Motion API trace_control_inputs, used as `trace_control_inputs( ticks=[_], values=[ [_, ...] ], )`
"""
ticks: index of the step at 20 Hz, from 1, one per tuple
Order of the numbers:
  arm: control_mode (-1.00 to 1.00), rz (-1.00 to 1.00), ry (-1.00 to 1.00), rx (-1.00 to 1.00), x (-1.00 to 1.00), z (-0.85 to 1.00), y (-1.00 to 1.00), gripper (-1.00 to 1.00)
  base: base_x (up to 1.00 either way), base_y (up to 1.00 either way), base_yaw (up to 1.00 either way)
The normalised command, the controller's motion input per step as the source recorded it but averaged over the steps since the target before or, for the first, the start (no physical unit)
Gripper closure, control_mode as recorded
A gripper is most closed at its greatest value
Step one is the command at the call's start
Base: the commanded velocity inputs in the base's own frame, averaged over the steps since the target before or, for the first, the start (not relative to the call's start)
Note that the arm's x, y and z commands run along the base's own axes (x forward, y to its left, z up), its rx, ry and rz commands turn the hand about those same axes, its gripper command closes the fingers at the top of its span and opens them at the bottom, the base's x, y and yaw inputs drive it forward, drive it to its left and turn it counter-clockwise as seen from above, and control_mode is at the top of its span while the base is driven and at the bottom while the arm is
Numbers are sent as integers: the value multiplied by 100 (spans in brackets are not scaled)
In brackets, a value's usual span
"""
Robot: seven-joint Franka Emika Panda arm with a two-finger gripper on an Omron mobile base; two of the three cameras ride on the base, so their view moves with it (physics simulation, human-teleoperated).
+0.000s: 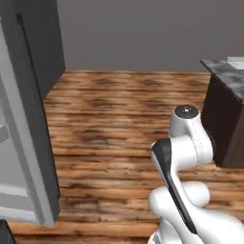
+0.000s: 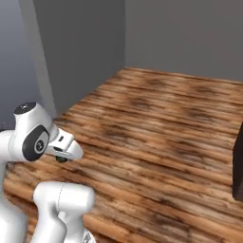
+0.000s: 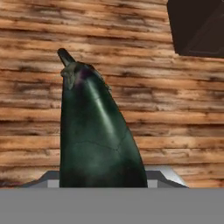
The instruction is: Place the cold items (lime and eggplant) from the fridge in one tupperware on the dining counter. Place the warm items (hot dog and kebab skewer) in the stove area in another tupperware.
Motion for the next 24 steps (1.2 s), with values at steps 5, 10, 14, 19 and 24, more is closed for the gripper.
trace_control_inputs(
  ticks=[5,10,14,19,24],
  values=[
    [100,0,0,0,0,0,0,100,98,0,-54],
    [100,0,0,0,0,0,0,100,100,11,-48],
    [100,0,0,0,0,0,0,100,100,44,-38],
    [100,0,0,0,0,0,0,100,100,70,-31],
    [100,0,0,0,0,0,0,100,100,95,-31]
  ],
)
